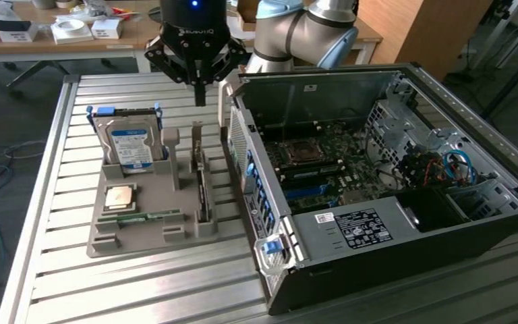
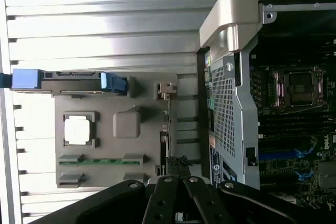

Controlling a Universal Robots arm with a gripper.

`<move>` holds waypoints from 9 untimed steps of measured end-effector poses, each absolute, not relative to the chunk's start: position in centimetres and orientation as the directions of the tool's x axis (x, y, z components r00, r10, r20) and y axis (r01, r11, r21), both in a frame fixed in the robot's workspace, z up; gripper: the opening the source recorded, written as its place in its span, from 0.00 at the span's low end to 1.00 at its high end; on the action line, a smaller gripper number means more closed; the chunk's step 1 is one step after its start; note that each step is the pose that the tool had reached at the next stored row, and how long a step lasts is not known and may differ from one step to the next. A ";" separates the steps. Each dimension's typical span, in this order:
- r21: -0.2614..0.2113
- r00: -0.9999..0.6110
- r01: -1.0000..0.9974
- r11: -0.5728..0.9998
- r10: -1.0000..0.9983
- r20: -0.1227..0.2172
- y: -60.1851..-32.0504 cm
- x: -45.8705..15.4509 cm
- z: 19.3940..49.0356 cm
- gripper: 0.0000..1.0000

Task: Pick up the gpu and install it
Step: 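Reach for the gpu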

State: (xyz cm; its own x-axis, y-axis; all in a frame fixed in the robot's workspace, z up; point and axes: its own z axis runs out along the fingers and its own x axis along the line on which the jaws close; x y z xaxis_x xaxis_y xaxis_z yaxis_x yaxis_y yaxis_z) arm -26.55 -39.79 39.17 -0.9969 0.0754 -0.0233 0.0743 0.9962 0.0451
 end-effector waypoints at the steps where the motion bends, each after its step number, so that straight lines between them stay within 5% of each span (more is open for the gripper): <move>1: 0.045 -0.997 0.074 0.996 0.076 -0.023 -39.8 -26.7 39.2 0.11; 9: 0.045 -0.997 0.074 0.996 0.076 -0.023 -39.8 -27.0 39.2 0.11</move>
